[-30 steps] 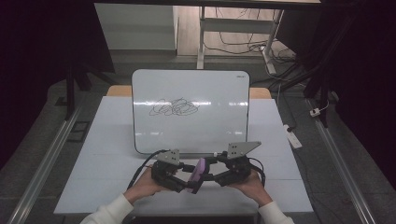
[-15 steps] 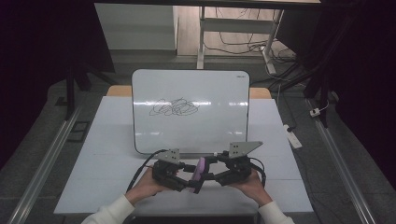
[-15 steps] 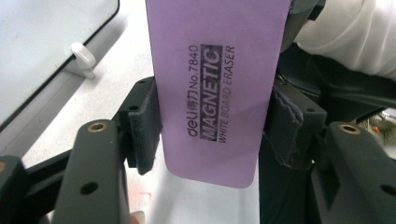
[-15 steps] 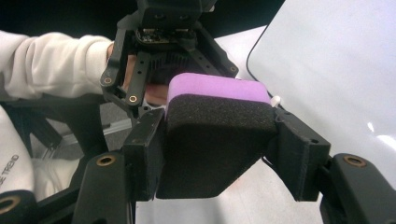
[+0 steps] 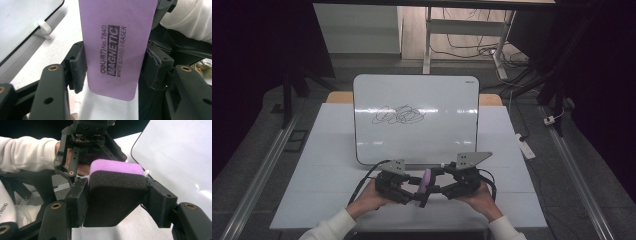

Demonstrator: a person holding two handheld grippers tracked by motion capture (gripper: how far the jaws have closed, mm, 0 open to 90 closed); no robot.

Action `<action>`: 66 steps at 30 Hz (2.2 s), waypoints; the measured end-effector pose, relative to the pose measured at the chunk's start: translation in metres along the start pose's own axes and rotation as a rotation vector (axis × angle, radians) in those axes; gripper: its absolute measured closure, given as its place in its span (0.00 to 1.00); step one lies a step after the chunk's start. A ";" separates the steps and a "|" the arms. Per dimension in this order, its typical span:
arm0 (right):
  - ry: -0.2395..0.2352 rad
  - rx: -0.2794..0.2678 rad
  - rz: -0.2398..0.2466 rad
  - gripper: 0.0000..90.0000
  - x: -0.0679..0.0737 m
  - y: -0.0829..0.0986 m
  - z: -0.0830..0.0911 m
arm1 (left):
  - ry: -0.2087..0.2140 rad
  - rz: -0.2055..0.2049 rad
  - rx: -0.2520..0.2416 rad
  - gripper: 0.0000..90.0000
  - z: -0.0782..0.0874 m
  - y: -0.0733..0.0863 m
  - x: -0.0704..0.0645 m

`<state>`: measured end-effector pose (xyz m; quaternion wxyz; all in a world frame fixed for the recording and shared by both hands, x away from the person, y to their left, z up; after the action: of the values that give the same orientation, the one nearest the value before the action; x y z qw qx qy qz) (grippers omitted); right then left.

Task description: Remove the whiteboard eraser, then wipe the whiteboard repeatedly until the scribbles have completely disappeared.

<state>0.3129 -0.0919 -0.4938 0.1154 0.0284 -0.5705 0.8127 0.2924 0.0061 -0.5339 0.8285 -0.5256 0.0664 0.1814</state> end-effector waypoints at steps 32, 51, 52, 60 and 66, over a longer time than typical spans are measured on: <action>0.550 0.023 -0.104 0.32 -0.052 0.070 0.087 | -0.382 0.073 -0.041 0.46 0.091 -0.004 0.044; 0.583 0.068 -0.095 0.33 -0.061 0.081 0.088 | -0.616 0.097 -0.118 0.46 0.130 -0.016 0.062; 0.583 0.073 -0.094 0.33 -0.061 0.082 0.087 | -0.637 0.097 -0.120 0.46 0.132 -0.017 0.064; 0.582 0.088 -0.083 0.33 -0.061 0.083 0.085 | -0.784 0.116 -0.126 0.46 0.147 -0.029 0.085; 0.584 0.083 -0.084 0.34 -0.062 0.082 0.087 | -0.874 0.140 -0.142 0.46 0.163 -0.039 0.107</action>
<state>0.3477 -0.2094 -0.5505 0.3069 -0.1785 -0.4779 0.8035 0.3923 0.1619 -0.4612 0.7263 -0.4492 -0.2671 0.4465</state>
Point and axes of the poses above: each handheld gripper's, and its own axes: z roughly backward along the jaws, y roughly out of its underside, x roughly to its left, the point moved 9 cm from there along -z, roughly forward along the jaws, and after that the axes turned 4 degrees about -x, right-handed, at the moved point
